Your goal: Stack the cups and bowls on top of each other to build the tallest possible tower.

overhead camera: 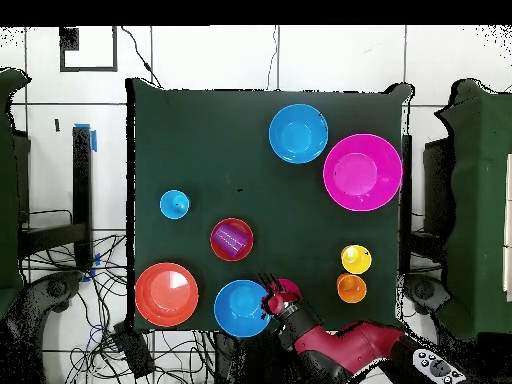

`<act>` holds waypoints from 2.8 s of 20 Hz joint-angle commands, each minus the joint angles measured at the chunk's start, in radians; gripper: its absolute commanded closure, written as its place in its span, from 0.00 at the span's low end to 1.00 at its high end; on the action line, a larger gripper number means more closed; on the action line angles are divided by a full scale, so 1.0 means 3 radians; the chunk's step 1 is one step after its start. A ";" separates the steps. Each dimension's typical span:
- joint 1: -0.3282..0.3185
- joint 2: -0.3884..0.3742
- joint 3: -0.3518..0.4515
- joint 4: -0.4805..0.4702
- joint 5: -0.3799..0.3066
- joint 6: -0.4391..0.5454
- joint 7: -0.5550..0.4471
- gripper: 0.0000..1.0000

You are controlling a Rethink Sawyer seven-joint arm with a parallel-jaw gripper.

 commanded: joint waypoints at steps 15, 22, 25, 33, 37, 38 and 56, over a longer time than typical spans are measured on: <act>0.0725 0.0734 -0.0237 -0.0983 -0.0944 0.0113 -0.0484 0.00; 0.1042 0.0628 -0.0244 -0.1063 -0.1054 -0.0068 -0.0228 0.00; 0.1103 0.0695 -0.0244 -0.1169 -0.1008 -0.0132 -0.0259 0.00; 0.1115 0.0842 -0.0323 -0.1281 -0.0648 -0.0253 -0.0448 0.00; 0.1058 0.0841 -0.0374 -0.1274 -0.0257 -0.0373 -0.0563 0.00; 0.1042 0.0830 -0.0394 -0.1266 -0.0144 -0.0415 -0.0586 0.00; 0.1089 0.0259 -0.0597 -0.1048 -0.0413 -0.0638 0.0338 0.00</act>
